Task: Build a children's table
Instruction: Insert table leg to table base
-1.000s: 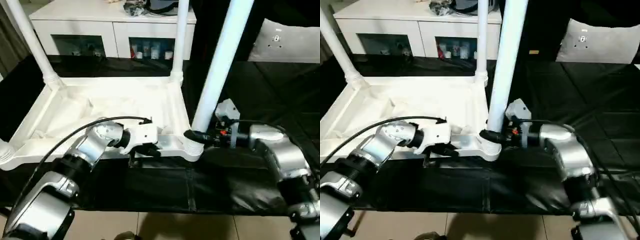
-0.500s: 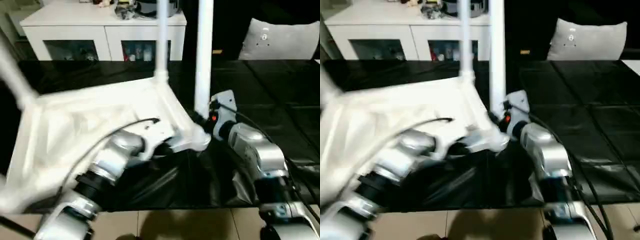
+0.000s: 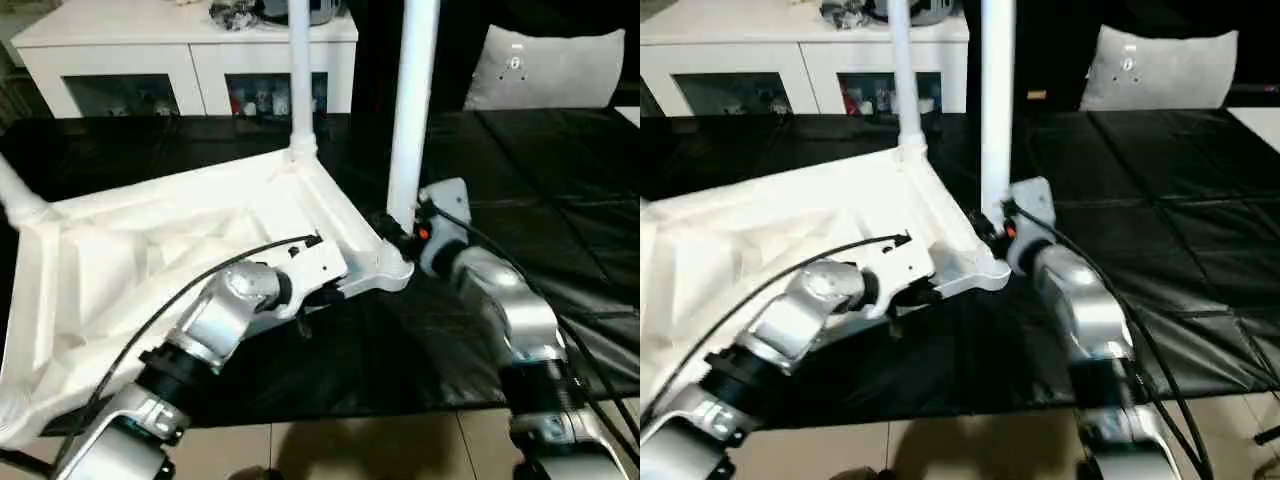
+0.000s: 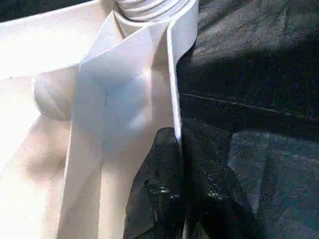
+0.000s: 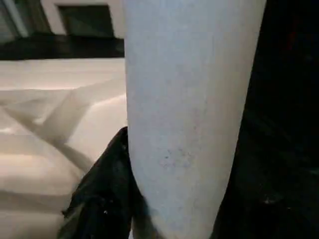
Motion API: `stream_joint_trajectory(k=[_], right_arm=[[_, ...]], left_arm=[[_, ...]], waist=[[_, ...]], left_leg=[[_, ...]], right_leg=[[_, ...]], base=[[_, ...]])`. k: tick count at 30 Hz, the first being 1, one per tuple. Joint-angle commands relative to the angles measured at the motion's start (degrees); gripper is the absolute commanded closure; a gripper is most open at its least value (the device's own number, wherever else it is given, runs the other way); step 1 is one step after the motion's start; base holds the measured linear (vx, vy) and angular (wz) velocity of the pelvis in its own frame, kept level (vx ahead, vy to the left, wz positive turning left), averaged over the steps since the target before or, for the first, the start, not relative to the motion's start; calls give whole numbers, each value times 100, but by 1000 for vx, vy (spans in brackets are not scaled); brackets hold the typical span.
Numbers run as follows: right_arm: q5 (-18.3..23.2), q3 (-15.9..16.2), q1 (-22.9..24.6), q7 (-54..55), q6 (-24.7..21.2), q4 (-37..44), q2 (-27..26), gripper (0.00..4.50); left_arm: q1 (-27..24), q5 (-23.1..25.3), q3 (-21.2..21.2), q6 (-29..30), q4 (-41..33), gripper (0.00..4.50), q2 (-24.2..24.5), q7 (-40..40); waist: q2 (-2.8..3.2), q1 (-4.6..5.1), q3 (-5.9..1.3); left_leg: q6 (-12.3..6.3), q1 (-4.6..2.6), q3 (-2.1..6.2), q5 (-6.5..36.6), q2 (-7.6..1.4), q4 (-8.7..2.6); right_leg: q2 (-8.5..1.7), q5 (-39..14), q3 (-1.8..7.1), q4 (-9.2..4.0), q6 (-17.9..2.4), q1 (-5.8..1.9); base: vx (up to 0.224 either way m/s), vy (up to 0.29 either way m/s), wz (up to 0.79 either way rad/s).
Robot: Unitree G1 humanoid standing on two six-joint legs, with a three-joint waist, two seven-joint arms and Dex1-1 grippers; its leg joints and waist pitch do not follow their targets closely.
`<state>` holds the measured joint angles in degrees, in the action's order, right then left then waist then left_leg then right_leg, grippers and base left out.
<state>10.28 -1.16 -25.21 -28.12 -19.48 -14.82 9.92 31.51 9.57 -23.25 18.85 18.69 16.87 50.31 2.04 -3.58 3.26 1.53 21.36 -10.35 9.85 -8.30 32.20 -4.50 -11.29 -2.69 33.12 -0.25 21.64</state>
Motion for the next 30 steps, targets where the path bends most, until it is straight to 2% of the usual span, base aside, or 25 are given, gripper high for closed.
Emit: stream_joint_trajectory(k=[1,2,3,4,5,6,7,8,9,10,12,13,14,16,17,18,19,20,21,24,26,27,30], right_arm=[[27,153,309,-245,-204,-371,-19,265],[65,132,335,-302,-146,-377,-1,265],[314,-33,381,-771,-10,-497,145,265],[377,-70,382,-909,18,-540,186,265],[424,-87,379,-1039,40,-568,228,265],[451,-86,364,-1129,96,-596,268,265],[458,-86,361,-1151,113,-603,279,265],[536,-123,253,-1327,116,-763,347,265],[563,-134,211,-1405,131,-840,377,265],[551,-92,147,-1527,120,-962,424,265],[463,30,59,-1704,146,-1139,504,265],[390,121,6,-1829,213,-1246,563,265],[347,219,-61,-2012,260,-1334,619,265],[343,321,-171,-2279,332,-1443,679,265],[380,326,-219,-2380,346,-1449,685,265],[417,318,-260,-2459,352,-1460,690,265],[458,300,-284,-2521,364,-1465,689,265],[508,263,-305,-2556,375,-1499,684,265],[570,188,-316,-2531,394,-1566,664,265],[683,52,-334,-2470,479,-1747,623,265],[825,-121,-272,-2406,548,-1877,560,265],[864,-165,-249,-2396,551,-1894,547,265],[1042,-406,-49,-2331,626,-1896,448,265]], left_arm=[[92,19,180,-295,-82,450,73,2],[79,-31,192,-298,-102,450,82,41],[42,-152,124,-436,-130,450,210,358],[40,-172,86,-504,-117,450,257,446],[41,-180,50,-562,-95,450,302,528],[50,-179,23,-594,-56,450,340,583],[53,-179,18,-599,-46,450,350,597],[85,-231,-29,-659,-5,450,422,796],[99,-270,-49,-712,19,450,455,887],[112,-313,-80,-741,23,450,500,1019],[145,-326,-125,-779,43,450,537,1140],[167,-303,-146,-831,66,450,549,1156],[201,-278,-158,-892,112,450,546,1148],[250,-272,-166,-987,177,450,543,1164],[276,-271,-163,-1011,206,450,534,1165],[302,-274,-159,-1040,238,450,527,1166],[322,-279,-152,-1057,264,450,522,1161],[337,-285,-142,-1074,287,450,512,1152],[343,-290,-132,-1086,300,450,505,1143],[341,-292,-125,-1112,321,450,500,1144],[315,-302,-132,-1141,324,450,509,1146],[311,-304,-135,-1144,327,450,508,1145],[309,-298,-134,-1169,359,450,510,1149]], waist=[[-29,-31,-249],[-30,-33,-275],[12,-49,-307],[5,-52,-313],[11,-64,-338],[16,-67,-358],[17,-72,-367],[0,-78,-393],[15,-89,-405],[26,-101,-409],[9,-102,-397],[14,-105,-388],[-19,-103,-381],[-5,-118,-360],[-64,-120,-359],[-35,-147,-357],[-32,-149,-352],[-74,-152,-355],[-53,-165,-356],[-53,-164,-361],[-55,-164,-375],[-20,-168,-376],[-38,-176,-394]], left_leg=[[20,-94,246,2257,-477,-476],[-19,-63,246,1995,-490,-480],[-91,-98,209,1807,-498,-442],[-126,-81,203,1719,-493,-431],[-208,-44,203,1378,-495,-411],[-321,-37,193,1019,-495,-375],[-375,-49,182,862,-490,-352],[-504,-51,167,628,-477,-310],[-610,-49,158,485,-473,-285],[-640,-61,153,467,-481,-277],[-659,-39,154,539,-491,-278],[-624,-44,154,648,-501,-285],[-577,-54,144,784,-510,-293],[-472,-52,145,968,-510,-298],[-423,-66,136,1037,-524,-308],[-384,-70,142,1055,-525,-308],[-362,-68,144,1064,-529,-312],[-333,-70,138,1086,-530,-310],[-312,-69,145,1080,-528,-309],[-277,-66,145,1126,-527,-307],[-304,-59,146,1033,-519,-295],[-316,-55,148,999,-523,-294],[-395,-51,144,874,-518,-278]], right_leg=[[-532,-2296,302,-518,-775,-67],[-499,-1981,287,-465,-826,-95],[-482,-1464,284,-440,-1019,-80],[-481,-1268,275,-413,-1088,-108],[-467,-716,261,-334,-1220,-157],[-455,-87,244,-267,-1357,-174],[-447,183,237,-242,-1426,-172],[-456,585,225,-194,-1553,-192],[-456,766,209,-177,-1632,-202],[-455,798,202,-172,-1663,-192],[-462,649,178,-174,-1699,-216],[-464,438,168,-186,-1689,-219],[-464,200,166,-207,-1685,-216],[-474,-171,173,-232,-1648,-213],[-477,-382,182,-254,-1603,-211],[-489,-537,187,-251,-1577,-204],[-487,-598,187,-256,-1560,-199],[-482,-661,193,-257,-1536,-194],[-489,-709,193,-248,-1530,-188],[-499,-761,198,-251,-1521,-186],[-495,-627,193,-235,-1540,-191],[-483,-533,188,-231,-1546,-189],[-485,-262,182,-198,-1593,-201]], base=[[0,0,0],[0,0,0],[56,-22,1],[56,-22,1],[68,-14,-2],[69,-7,-2],[69,-7,-2],[50,-3,2],[0,0,0],[0,0,0],[0,0,0],[0,0,0],[0,0,0],[0,0,0],[0,0,0],[0,0,0],[0,0,0],[0,0,0],[0,0,0],[0,0,0],[0,0,0],[0,0,0],[0,0,0]])
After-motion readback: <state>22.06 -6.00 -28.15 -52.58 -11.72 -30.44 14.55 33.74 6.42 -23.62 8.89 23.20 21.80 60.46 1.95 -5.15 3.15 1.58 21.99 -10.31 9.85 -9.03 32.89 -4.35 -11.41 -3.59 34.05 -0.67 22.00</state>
